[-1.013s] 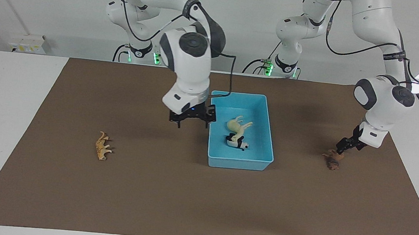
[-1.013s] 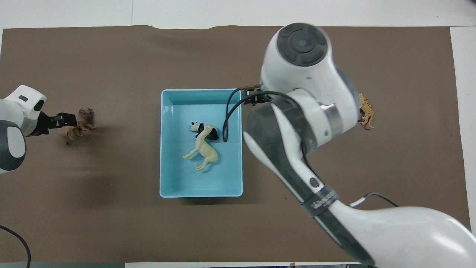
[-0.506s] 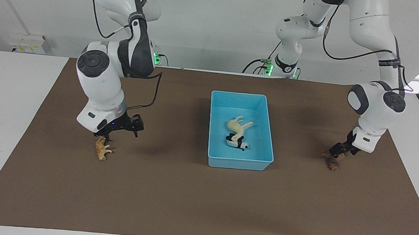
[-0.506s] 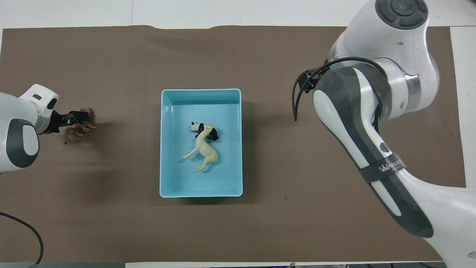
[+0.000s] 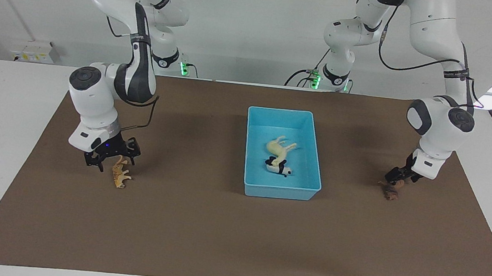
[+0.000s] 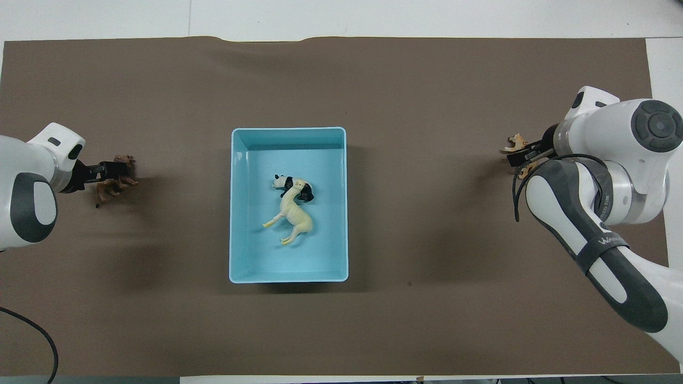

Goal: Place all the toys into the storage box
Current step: 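Grasp the tan toy with the right gripper while the left grasps the lion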

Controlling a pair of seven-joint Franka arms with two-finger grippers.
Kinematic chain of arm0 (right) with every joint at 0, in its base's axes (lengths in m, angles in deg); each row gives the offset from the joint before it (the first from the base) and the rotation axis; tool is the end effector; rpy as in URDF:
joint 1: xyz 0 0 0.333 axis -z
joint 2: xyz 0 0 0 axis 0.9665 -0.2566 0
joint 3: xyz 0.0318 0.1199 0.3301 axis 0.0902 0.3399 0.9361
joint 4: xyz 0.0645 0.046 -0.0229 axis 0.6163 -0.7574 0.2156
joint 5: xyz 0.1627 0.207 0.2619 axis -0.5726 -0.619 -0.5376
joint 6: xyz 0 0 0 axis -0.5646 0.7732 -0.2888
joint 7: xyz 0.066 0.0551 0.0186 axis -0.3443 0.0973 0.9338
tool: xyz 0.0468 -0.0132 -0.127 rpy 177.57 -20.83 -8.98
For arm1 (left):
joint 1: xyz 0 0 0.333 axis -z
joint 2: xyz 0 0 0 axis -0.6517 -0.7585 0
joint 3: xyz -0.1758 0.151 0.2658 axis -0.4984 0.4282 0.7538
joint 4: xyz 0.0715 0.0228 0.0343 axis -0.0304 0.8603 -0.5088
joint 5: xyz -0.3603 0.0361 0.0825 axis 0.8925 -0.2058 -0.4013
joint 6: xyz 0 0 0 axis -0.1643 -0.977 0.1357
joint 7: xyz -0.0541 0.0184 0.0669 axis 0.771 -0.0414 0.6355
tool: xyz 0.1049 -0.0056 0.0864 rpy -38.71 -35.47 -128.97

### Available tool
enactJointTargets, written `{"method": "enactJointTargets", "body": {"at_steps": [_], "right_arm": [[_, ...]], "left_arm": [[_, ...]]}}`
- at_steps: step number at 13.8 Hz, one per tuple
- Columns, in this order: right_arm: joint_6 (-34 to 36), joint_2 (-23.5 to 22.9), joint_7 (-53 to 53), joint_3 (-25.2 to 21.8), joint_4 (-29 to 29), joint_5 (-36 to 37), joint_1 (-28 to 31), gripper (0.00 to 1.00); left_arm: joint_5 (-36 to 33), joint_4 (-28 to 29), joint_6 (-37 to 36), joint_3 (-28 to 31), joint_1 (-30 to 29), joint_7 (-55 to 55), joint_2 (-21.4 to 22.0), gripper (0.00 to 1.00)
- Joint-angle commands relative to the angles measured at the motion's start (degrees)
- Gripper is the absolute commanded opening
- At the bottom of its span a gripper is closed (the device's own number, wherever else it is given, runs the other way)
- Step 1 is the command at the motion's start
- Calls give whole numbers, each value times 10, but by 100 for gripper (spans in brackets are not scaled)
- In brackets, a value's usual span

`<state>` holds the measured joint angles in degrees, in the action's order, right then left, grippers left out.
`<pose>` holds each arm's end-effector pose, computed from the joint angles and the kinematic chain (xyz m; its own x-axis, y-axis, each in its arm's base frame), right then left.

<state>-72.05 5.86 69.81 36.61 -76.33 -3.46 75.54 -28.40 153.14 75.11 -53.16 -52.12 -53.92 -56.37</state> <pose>0.6054 -0.0169 0.3575 0.9149 0.3779 0.1417 0.3684 -0.9254 0.0890 0.5758 0.0937 0.3233 0.9846 0.1611 0.0673 0.1631 -0.9863 -0.0252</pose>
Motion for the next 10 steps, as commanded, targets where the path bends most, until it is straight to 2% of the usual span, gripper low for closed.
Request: {"method": "enactJointTargets", "body": {"at_steps": [1,9,10], "right_arm": [[-61,-6,16,9,-36,6,15,100],[-117,-47,46,9,-29,6,31,100],[-126,-54,46,9,-30,6,35,100]], "left_arm": [[-9,27,12,4,11,9,4,100],[-8,32,12,2,32,1,4,100],[-8,33,11,2,32,0,4,88]]}}
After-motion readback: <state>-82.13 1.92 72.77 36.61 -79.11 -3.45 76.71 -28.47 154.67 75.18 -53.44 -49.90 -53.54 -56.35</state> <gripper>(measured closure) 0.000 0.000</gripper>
